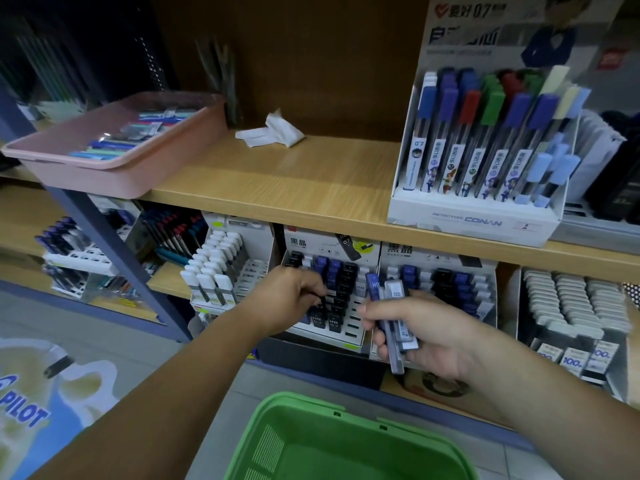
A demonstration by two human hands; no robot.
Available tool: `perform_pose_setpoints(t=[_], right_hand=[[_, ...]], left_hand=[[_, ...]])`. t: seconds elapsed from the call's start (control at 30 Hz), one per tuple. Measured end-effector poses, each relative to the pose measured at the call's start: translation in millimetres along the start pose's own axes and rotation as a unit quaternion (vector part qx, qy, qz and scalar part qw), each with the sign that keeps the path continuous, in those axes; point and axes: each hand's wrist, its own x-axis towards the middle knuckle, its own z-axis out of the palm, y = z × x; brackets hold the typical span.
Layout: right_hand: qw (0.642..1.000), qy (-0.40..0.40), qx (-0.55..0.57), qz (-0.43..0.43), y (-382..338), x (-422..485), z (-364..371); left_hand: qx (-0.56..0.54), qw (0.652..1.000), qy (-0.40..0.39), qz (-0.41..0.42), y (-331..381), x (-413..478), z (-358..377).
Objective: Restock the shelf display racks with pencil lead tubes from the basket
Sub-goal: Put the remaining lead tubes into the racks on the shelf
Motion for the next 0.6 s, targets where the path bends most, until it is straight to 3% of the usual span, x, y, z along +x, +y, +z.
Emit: perform_pose_setpoints(t=[0.17, 0.27, 0.3, 0.37, 0.43, 0.5, 0.6], right_hand=[[1.0, -0.005, 0.019, 0.003, 2.3, 1.8, -2.7], [1.0, -0.024, -0.008, 0.005, 2.9, -1.1, -2.6], [0.999, -0.029, -0.029, 0.007, 3.3, -2.5, -3.5], [0.997, -0.035, -0.064, 0.01, 4.7, -5.1, -5.8], [0.995, -0.039, -0.089, 0.005, 4.9, -7.6, -6.5], [0.995, -0.048, -0.091, -0.003, 5.1, -9.3, -5.8], [0.996, -0.072, -0.059, -0.014, 5.5, -10.3, -3.8]], left_hand=[[0.072, 0.996, -0.038, 0.028, 1.0, -0.9, 8.4], [0.076, 0.996, 0.004, 0.052, 5.1, 0.3, 8.5], [0.047, 0.998, 0.035, 0.038, 11.5, 0.2, 6.5], [-0.115, 0.99, 0.064, -0.051, 32.9, -2.2, 1.5], [-0.286, 0.952, 0.008, -0.113, 54.8, -6.0, -3.3], [-0.326, 0.939, -0.045, -0.105, 68.3, -10.6, -4.9], [-0.354, 0.928, -0.049, -0.102, 71.6, -15.4, -4.4]])
